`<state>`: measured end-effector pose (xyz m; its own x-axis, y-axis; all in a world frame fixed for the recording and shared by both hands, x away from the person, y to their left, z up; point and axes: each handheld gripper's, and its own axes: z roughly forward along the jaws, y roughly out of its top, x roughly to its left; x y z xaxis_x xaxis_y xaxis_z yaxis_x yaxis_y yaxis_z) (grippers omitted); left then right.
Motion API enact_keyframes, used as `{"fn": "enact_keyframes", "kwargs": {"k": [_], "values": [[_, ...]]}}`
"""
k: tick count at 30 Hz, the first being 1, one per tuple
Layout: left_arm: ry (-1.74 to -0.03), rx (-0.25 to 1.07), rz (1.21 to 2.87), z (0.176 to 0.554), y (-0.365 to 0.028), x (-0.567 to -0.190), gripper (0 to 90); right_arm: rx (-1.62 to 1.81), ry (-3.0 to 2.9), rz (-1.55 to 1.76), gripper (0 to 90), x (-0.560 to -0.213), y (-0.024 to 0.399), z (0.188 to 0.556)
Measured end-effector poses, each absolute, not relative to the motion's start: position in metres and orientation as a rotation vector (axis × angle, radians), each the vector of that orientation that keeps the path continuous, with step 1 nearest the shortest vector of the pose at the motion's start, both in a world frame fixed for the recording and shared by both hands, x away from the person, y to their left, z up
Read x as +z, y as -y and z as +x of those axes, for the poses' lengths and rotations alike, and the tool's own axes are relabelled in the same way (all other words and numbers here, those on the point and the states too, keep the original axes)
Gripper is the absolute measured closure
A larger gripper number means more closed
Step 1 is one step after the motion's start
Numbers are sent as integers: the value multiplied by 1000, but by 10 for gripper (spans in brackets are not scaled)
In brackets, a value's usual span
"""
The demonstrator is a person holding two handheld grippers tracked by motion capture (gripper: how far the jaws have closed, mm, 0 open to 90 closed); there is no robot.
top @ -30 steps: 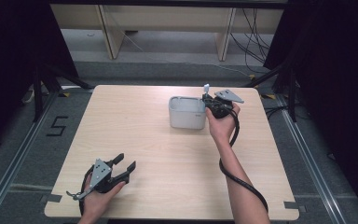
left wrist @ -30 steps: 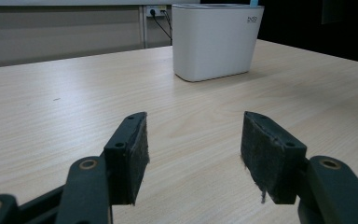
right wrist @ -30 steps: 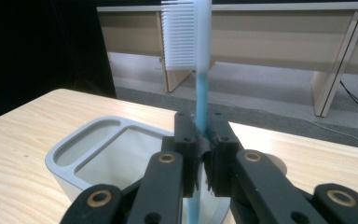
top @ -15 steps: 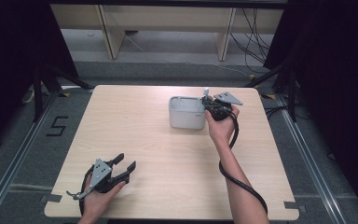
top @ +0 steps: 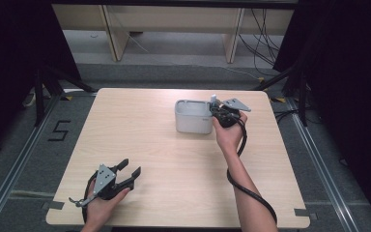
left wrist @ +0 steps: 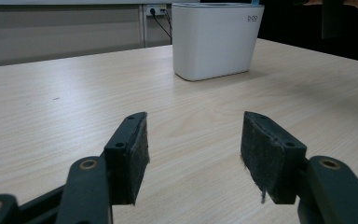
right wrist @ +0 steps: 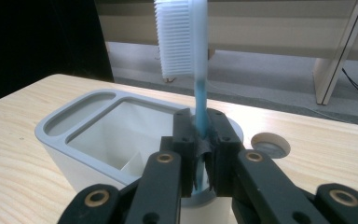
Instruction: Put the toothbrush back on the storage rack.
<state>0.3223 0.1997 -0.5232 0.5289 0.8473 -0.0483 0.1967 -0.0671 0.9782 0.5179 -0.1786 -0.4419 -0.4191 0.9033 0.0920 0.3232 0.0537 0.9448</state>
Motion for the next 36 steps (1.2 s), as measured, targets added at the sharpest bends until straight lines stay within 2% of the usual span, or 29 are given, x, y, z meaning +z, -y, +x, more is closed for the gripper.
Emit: {"fn": "enact_keyframes", "kwargs": {"k": [24, 33, 36], "values": [[-917, 682, 1578, 322, -200, -523, 409, 1347, -1792, 1223, 806, -449, 183, 512], [-915, 685, 1581, 322, -200, -523, 409, 1337, -1790, 1212, 724, -445, 180, 505], [-913, 685, 1579, 322, -200, -523, 409, 1340, -1785, 1232, 672, -444, 180, 503]]}}
